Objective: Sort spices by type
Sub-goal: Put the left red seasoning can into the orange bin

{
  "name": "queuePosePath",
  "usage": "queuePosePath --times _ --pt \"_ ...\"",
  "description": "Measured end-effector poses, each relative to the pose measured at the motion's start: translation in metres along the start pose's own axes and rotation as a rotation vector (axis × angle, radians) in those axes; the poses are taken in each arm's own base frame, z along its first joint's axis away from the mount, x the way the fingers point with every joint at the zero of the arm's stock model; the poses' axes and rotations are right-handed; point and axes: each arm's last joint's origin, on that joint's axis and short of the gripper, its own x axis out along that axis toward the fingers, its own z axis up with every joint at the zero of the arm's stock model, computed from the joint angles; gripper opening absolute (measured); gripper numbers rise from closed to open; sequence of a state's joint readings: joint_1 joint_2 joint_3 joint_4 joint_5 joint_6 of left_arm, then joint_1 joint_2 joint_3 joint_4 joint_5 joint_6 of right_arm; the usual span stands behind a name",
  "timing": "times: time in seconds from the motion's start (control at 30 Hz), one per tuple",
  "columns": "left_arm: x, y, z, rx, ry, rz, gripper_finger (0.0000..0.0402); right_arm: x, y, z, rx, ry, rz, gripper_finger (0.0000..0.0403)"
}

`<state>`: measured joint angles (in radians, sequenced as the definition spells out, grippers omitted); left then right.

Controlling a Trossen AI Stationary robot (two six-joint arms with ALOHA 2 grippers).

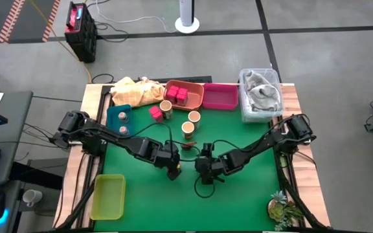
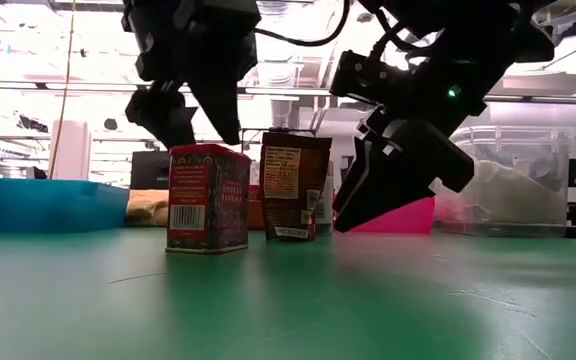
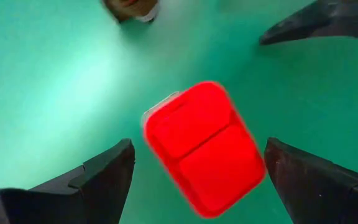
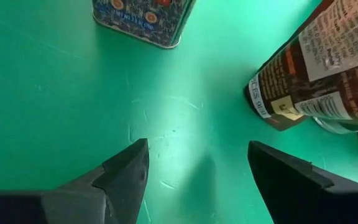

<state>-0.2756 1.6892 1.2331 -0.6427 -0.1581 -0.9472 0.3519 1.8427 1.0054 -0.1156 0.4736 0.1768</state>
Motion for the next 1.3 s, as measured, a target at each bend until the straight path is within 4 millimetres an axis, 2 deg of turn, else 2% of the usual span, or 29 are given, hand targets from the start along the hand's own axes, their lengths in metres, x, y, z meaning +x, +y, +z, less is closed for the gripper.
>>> queuePosePath --times 0.4,0.87,1.0,1.1,1.3 --pt "0.000 0.003 -0.001 0.033 0.020 0.027 0.0344 0.000 0.000 0.000 0.002 -0.004 0.001 0.0301" --pt "-0.004 0.018 0.001 0.194 0.104 0.114 0.0344 0.000 0.000 0.001 0.004 -0.007 0.002 0.0301" --pt "-0.013 0.012 0.009 0.228 0.095 0.115 0.0344 0.000 0.000 0.001 0.004 -0.007 0.002 0.0301" --pt "-0.025 0.003 0.018 0.238 0.028 0.115 0.0344 0.000 0.000 0.001 0.006 -0.011 0.002 0.0301" --pt "-0.031 -0.005 0.016 0.252 -0.051 0.156 0.0344 0.000 0.000 0.001 0.006 -0.011 0.002 0.0301"
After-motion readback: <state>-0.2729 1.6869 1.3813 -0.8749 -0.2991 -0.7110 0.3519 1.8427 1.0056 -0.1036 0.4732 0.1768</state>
